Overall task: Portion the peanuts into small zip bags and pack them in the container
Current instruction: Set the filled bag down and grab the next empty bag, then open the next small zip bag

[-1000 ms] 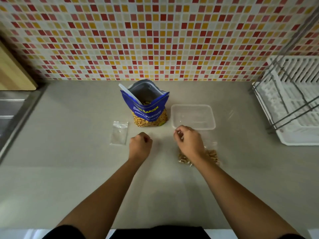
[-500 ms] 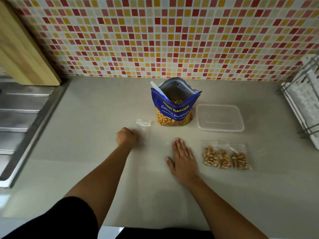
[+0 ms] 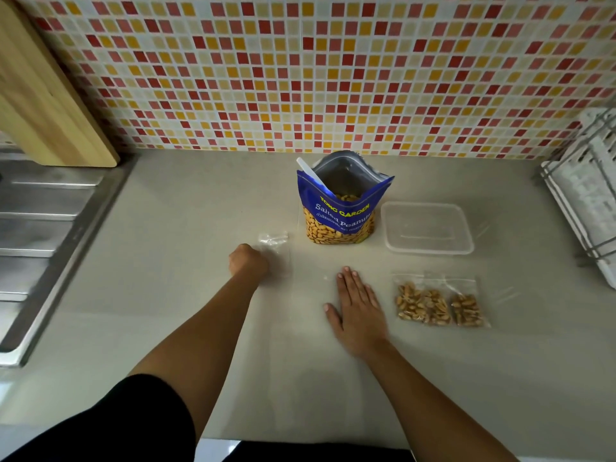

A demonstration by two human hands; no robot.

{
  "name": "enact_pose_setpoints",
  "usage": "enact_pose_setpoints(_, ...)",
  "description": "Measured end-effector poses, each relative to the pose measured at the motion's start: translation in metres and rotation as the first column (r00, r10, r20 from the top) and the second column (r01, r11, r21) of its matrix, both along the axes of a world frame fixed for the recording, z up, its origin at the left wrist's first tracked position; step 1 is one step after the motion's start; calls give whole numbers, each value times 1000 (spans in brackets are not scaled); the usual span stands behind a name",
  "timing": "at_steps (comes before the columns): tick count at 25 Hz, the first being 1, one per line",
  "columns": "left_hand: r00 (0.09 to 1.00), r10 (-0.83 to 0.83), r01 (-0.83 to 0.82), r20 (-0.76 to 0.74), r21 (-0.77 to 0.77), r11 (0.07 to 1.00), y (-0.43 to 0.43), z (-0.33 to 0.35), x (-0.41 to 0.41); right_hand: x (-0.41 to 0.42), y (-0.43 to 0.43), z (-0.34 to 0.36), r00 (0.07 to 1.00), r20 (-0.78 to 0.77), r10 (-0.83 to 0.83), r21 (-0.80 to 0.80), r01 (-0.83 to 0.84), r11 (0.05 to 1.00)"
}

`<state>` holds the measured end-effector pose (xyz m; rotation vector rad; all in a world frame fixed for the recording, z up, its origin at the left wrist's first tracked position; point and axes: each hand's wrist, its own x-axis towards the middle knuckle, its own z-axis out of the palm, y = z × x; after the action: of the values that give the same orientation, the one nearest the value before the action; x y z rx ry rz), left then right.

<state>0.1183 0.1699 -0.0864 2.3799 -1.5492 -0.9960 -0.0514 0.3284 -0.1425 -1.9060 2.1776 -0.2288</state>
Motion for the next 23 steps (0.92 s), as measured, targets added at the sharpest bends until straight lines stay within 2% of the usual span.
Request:
enact_pose_setpoints(6, 979, 31, -34, -203, -11, 999, 0, 9, 9, 1, -1, 6, 997, 76, 4, -12, -3, 1000)
enact_pose_setpoints(8, 891, 63, -80, -450, -19, 997, 1, 11, 11, 3, -11, 15, 974, 214, -81, -42, 92, 995)
enact_pose_setpoints(9, 800, 86, -101, -593, 8, 995, 5, 15, 11, 5, -19, 22, 923, 350, -160, -60, 192, 980)
enact_pose_setpoints(10, 708, 91, -94, -701, 34, 995, 11, 18, 10, 9, -28, 31, 825, 513, -236, -36, 295, 955)
enact_pose_setpoints(12, 603, 54, -5, -796, 64, 998, 23, 24, 10, 20, -48, 49, 522, 784, -334, 142, 373, 917)
enact_pose_setpoints(13, 595, 19, 48, -804, 59, 997, 28, 26, 10, 27, -54, 55, 360, 861, -360, 218, 377, 900)
enact_pose_setpoints(14, 608, -16, 85, -794, 45, 995, 31, 27, 9, 32, -59, 57, 237, 899, -368, 258, 394, 882)
enact_pose_setpoints(15, 641, -48, 108, -766, 28, 994, 34, 27, 9, 36, -62, 59, 169, 915, -368, 271, 420, 866)
enact_pose_setpoints(16, 691, -71, 115, -720, 13, 993, 34, 26, 9, 39, -63, 58, 143, 919, -366, 270, 446, 853)
enact_pose_setpoints(20, 893, -108, 79, -436, -85, 993, 36, 16, 7, 36, -55, 52, 197, 903, -381, 218, 555, 803)
enact_pose_setpoints(23, 972, -40, 6, -233, -146, 989, 33, 9, 10, 23, -46, 53, 225, 888, -401, 218, 563, 797)
